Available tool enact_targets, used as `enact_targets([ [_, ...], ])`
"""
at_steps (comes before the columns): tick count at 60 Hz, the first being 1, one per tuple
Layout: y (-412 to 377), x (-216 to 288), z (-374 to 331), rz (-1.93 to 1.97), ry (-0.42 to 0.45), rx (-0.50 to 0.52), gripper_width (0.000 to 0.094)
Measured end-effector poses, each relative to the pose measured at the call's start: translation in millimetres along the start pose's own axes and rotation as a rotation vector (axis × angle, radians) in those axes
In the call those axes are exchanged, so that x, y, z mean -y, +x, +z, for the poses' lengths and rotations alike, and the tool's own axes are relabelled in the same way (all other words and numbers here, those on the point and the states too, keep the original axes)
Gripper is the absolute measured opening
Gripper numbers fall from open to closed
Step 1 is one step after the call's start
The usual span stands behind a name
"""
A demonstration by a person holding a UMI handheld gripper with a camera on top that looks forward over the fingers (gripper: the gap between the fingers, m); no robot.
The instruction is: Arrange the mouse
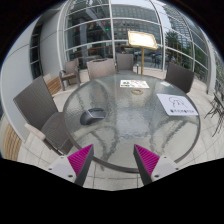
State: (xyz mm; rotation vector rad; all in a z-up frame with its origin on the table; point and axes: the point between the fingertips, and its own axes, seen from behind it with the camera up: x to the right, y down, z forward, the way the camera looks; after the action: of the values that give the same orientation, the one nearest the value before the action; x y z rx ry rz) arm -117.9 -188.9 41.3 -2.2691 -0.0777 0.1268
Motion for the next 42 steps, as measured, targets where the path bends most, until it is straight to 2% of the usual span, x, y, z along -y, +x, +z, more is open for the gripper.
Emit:
enact_targets([
  [13,-88,26,91,0.013,-0.031,0.038,0.0822],
  [26,-105,59,166,-0.03,-0.067,-0.02,0.0813],
  [36,-130,93,201,-0.057,-0.053,0.022,0.0793],
  [42,-139,102,218,-0.086,-0.072,0.04,0.0703],
])
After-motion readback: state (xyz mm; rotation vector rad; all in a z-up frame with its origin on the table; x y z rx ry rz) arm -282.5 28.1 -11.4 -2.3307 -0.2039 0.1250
